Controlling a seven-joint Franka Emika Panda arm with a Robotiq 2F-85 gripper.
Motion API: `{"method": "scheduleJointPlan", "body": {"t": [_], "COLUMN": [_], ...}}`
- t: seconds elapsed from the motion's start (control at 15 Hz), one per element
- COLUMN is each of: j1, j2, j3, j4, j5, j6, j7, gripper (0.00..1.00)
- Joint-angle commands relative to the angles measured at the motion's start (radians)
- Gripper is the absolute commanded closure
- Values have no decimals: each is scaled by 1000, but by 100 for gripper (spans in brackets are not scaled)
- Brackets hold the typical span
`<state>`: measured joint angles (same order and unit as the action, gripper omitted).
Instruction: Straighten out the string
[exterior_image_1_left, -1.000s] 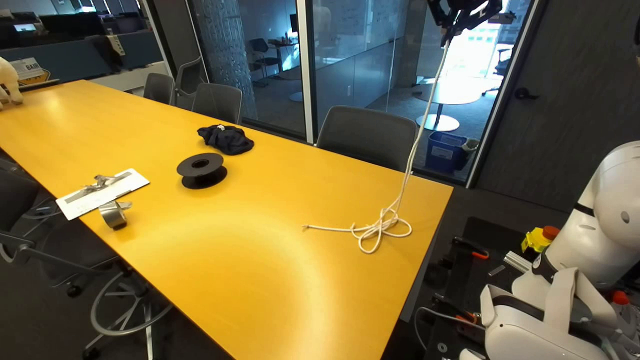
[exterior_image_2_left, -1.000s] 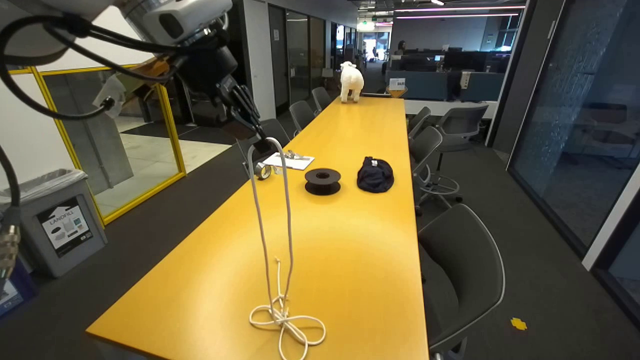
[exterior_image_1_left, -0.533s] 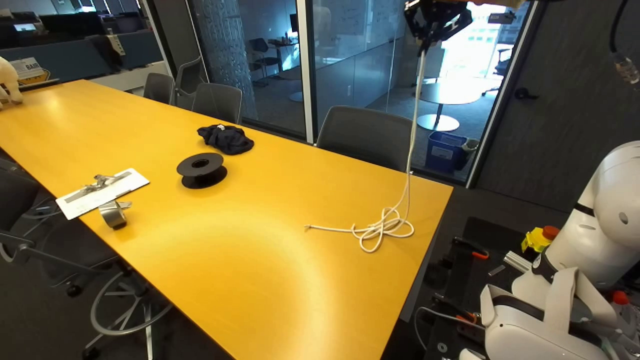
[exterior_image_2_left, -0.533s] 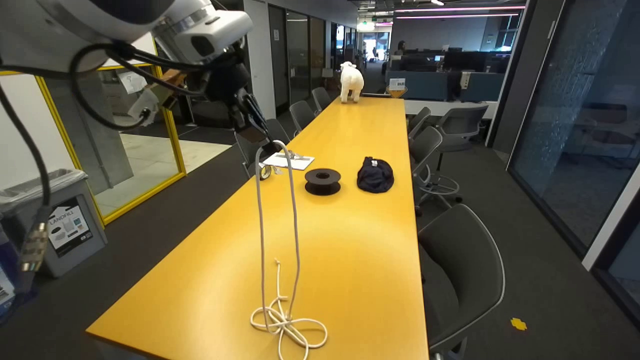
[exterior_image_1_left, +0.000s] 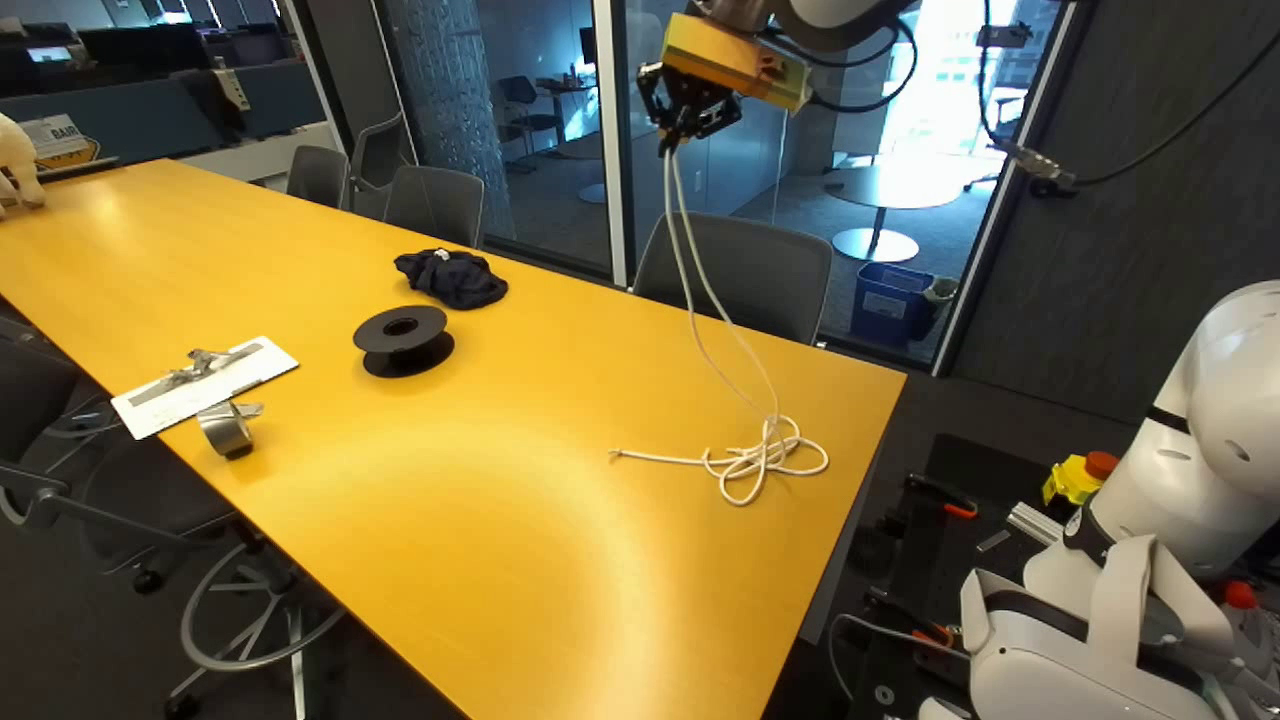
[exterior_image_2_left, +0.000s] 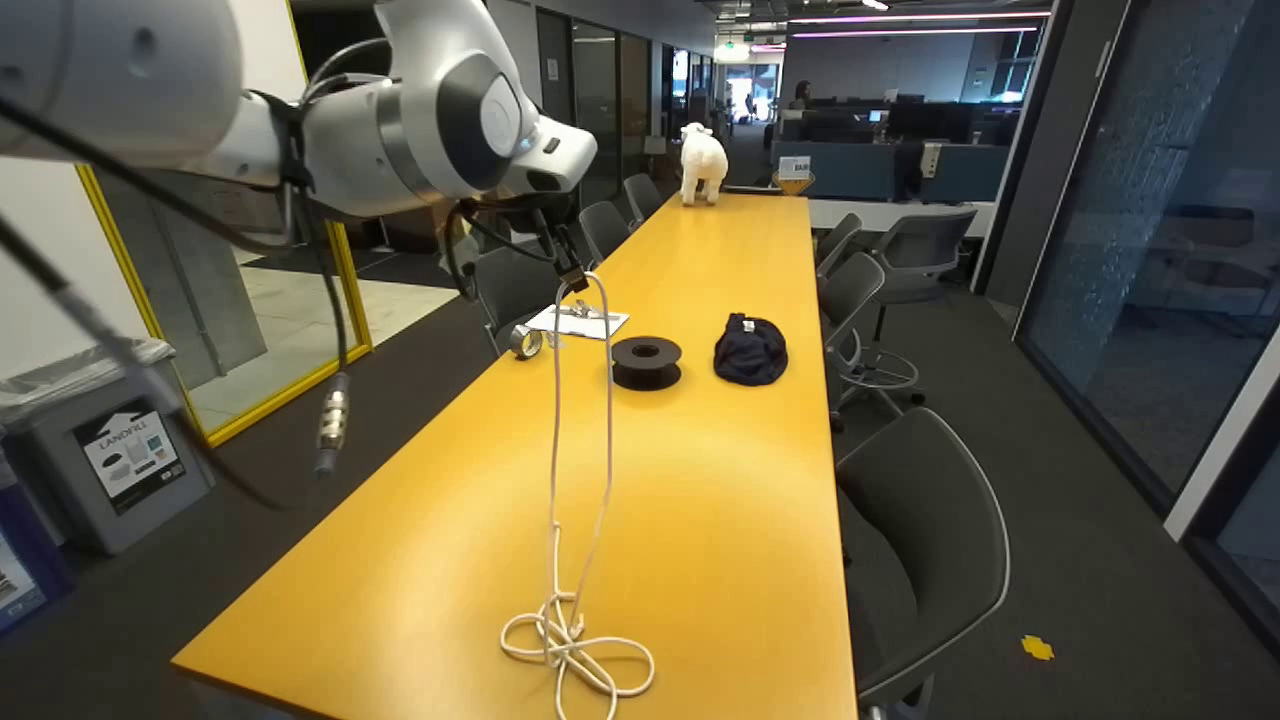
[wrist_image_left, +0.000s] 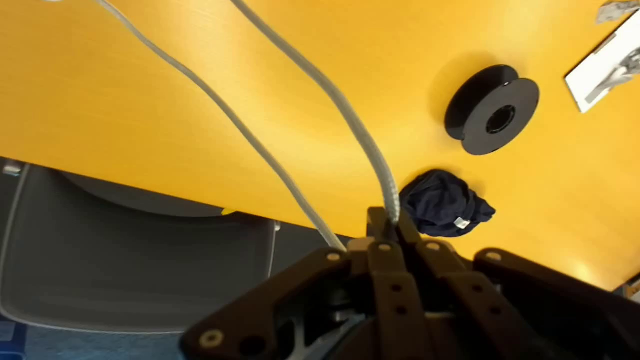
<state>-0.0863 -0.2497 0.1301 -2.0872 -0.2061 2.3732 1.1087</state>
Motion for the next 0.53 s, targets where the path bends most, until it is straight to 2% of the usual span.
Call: {"method": "scheduleJointPlan", "body": {"t": [0.0,0.2,0.47], "j1": [32,54,72], "j2": [218,398,646], "j3": [-34,-48,-42], "j4": [176,292,468], "j5": [94,168,338], "j6": [117,200,226], "j7": [-73,-133,-280], "gripper": [99,99,99]}}
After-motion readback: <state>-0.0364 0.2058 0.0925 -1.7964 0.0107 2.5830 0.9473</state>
